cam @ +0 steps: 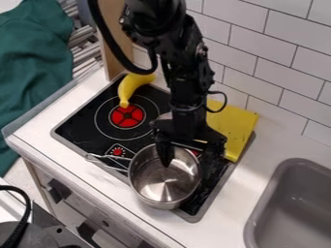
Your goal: Move the silver pot to the left bottom of the stove
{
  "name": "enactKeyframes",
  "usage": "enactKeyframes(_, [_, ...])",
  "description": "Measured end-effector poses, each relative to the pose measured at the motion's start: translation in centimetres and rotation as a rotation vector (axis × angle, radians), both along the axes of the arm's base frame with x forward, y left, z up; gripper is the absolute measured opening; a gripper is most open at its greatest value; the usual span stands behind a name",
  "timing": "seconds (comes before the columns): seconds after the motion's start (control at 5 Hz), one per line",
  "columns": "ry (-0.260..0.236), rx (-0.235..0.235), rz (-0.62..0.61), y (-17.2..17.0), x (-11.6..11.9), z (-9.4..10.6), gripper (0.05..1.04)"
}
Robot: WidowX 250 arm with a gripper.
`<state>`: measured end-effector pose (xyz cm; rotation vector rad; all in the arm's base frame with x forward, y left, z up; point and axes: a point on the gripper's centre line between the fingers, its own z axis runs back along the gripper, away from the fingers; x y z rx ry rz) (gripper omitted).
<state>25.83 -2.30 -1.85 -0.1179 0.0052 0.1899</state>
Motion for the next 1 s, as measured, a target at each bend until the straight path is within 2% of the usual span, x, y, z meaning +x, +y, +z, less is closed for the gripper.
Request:
enactKeyframes(0.2, [-0.006, 0.012, 0.014, 0.2, 0.1, -0.1, 0.999])
enactKeyframes(0.4, [0.013, 0.030, 0.032, 0.3, -0.1, -0.9, 0.999])
enactKeyframes(0.6, [0.017, 0.038, 0.050, 0.4, -0.1, -1.8, 0.945])
enactKeyframes(0.8, [0.007, 0.045, 0.055, 0.5, 0.4, -2.5, 0.667])
enactKeyframes(1.0, [-0.005, 0.062, 0.004, 0.5, 0.6, -2.4, 0.406])
